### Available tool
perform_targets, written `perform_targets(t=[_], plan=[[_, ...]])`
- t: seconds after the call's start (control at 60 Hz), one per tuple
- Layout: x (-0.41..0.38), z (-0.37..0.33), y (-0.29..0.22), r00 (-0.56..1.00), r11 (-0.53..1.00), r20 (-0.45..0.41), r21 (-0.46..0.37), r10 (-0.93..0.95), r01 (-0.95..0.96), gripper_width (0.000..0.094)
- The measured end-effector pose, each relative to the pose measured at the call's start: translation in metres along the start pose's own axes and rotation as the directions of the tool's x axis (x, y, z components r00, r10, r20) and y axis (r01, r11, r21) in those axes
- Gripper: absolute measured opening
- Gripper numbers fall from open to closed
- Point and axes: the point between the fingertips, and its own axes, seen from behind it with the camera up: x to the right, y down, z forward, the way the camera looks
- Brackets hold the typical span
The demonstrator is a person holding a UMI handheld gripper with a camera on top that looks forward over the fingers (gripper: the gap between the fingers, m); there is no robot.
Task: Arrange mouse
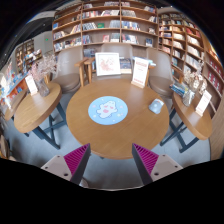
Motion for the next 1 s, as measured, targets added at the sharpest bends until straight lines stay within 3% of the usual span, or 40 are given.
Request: perform_targets(t=[0.5, 0.733, 1.0], plan=[[0.079, 0.030, -0.009, 0.995, 0.998, -0.084, 0.013, 0.056, -0.056, 0.0851], [0.132, 0.049, -0.010, 0.985, 0.998, -0.162, 0.019, 0.059, -0.057, 0.0848], [0.168, 0.076, -0.023, 0.981, 0.996, -0.183, 0.071, 0.066, -0.054, 0.0849]])
